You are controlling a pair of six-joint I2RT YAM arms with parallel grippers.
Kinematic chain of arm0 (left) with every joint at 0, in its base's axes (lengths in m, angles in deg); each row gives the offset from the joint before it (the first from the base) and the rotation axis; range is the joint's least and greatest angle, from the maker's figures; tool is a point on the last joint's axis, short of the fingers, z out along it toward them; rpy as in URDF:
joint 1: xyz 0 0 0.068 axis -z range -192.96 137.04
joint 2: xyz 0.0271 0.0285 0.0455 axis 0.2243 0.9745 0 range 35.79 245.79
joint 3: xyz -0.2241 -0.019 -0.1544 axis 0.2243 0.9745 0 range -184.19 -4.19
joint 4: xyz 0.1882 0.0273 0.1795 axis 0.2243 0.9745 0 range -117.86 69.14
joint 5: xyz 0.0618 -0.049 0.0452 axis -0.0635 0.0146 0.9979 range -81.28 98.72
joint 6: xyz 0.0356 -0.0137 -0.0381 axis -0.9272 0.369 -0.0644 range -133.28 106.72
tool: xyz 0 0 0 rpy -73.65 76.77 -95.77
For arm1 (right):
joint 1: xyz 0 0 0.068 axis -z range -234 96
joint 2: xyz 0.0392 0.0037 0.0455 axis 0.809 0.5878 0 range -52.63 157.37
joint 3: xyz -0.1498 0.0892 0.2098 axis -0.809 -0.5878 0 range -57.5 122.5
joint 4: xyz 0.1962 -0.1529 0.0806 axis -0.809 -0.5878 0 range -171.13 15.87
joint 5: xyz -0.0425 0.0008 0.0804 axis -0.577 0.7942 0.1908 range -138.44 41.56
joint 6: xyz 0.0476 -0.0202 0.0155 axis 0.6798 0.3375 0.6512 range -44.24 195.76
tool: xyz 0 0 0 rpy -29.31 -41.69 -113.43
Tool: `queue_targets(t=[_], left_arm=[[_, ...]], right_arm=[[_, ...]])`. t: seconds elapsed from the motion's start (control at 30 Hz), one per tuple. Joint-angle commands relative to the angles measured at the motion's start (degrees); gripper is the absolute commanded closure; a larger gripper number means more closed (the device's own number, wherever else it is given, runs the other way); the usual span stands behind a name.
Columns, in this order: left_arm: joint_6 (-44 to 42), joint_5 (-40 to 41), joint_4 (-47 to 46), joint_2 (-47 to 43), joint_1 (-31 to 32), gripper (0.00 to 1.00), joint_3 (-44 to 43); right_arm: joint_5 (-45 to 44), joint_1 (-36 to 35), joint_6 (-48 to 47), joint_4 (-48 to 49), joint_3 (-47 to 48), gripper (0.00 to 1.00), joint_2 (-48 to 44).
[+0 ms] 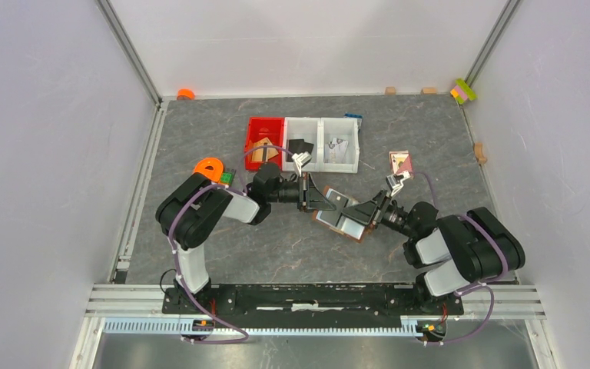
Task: Take the credit cards out of the card holder
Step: Remove the credit card from the card holder.
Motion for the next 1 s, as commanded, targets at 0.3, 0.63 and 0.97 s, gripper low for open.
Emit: queue_targets(t=[0.3,0.63,0.97], left_arm=[[0.42,-1.9,-1.85,-4.09,1.1,0.92,-1.2],[0.9,-1.36,-2.84,-7.44,-3.26,0.88,0.39],[-0.47,-0.31,-3.48,-7.42,-5.19,0.83,1.37]], right_arm=[[-1.25,-0.81,-5.54,10.93,6.31,0.55,-6.41],[-3.12,-4.49,-11.85,-2.87,15.85,0.55,-5.18],[-3.05,-6.6,-9.51,0.63,20.12,0.54,-0.94]])
